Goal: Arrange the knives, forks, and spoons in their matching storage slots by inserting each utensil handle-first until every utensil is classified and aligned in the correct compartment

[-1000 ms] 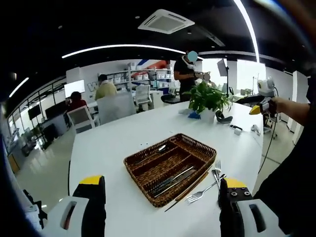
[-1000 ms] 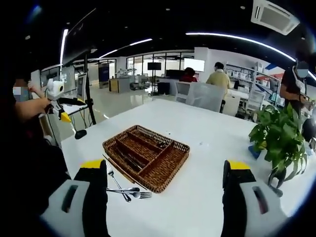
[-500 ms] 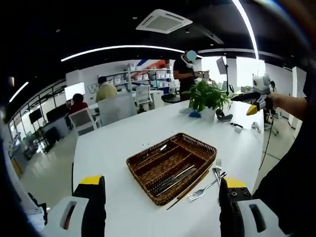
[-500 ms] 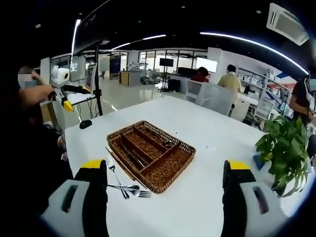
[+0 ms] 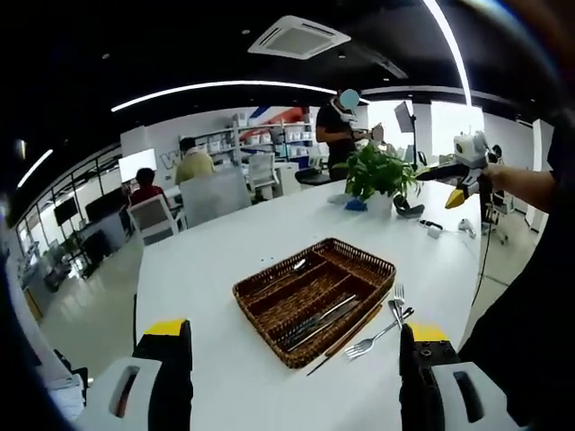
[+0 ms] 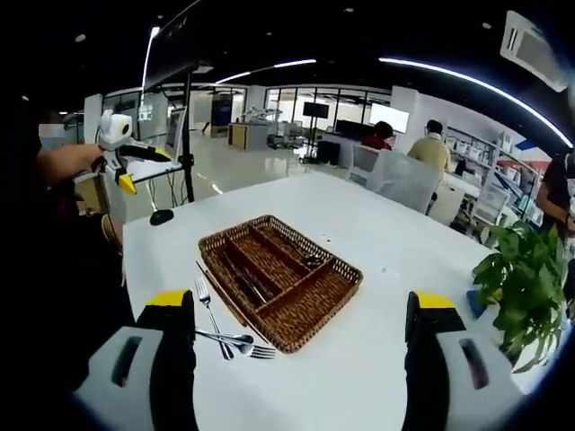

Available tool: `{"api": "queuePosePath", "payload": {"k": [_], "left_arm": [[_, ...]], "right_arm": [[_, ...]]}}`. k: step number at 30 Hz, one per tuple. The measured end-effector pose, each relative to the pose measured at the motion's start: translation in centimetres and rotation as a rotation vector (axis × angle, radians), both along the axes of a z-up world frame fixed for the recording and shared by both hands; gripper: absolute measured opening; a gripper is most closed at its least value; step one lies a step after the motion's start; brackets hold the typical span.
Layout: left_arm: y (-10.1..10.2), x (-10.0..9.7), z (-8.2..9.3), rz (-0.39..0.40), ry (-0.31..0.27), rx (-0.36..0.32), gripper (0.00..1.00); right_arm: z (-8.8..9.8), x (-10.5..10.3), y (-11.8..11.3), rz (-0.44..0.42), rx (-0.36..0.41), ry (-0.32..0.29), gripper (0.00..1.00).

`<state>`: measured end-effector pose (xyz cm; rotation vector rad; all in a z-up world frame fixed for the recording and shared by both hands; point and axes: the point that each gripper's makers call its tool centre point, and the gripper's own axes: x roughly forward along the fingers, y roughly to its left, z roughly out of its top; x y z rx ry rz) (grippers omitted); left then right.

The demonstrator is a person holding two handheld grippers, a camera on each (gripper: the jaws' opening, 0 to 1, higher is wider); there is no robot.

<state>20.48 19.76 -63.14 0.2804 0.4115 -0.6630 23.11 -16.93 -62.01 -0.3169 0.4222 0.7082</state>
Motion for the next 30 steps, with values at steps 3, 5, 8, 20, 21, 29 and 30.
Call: {"api": "queuePosePath", "payload": {"k": [3, 5, 8, 20, 21, 29, 30], "left_arm": [[0.2, -0.2, 0.3, -0.015, 0.007, -0.030, 1.00], [0.7, -0.1, 0.6, -0.023, 0.001, -0.032, 1.00], [0.9, -0.2, 0.9, -0.038, 0.019, -0.035, 1.00], [1.6, -0.3, 0.6, -0.026, 0.030, -0.016, 1.00], [1.7, -0.5, 0.6, -0.026, 0.035, -0.012, 1.00], [2.8, -1.3, 0.7, 0.001, 0.042, -0.012, 1.00], [2.8, -1.3, 0.6, 0.002, 0.043, -0.012, 1.00]], "right_arm": [[-0.2, -0.2, 0.5, 0.033, -0.013, 0.002, 0.99], [-0.2, -0.2, 0.8, 0.049, -0.009, 0.006, 0.99], [-0.4, -0.2, 1.2, 0.065, -0.015, 0.012, 0.99], [-2.3, -0.5, 4.6, 0.229, -0.028, -0.002, 0.99], [-2.8, -0.6, 4.7, 0.234, -0.036, 0.015, 0.99], [-5.1, -0.8, 6.6, 0.294, -0.053, 0.037, 0.98], [-5.4, -0.9, 6.8, 0.302, -0.056, 0.043, 0.98]]}}
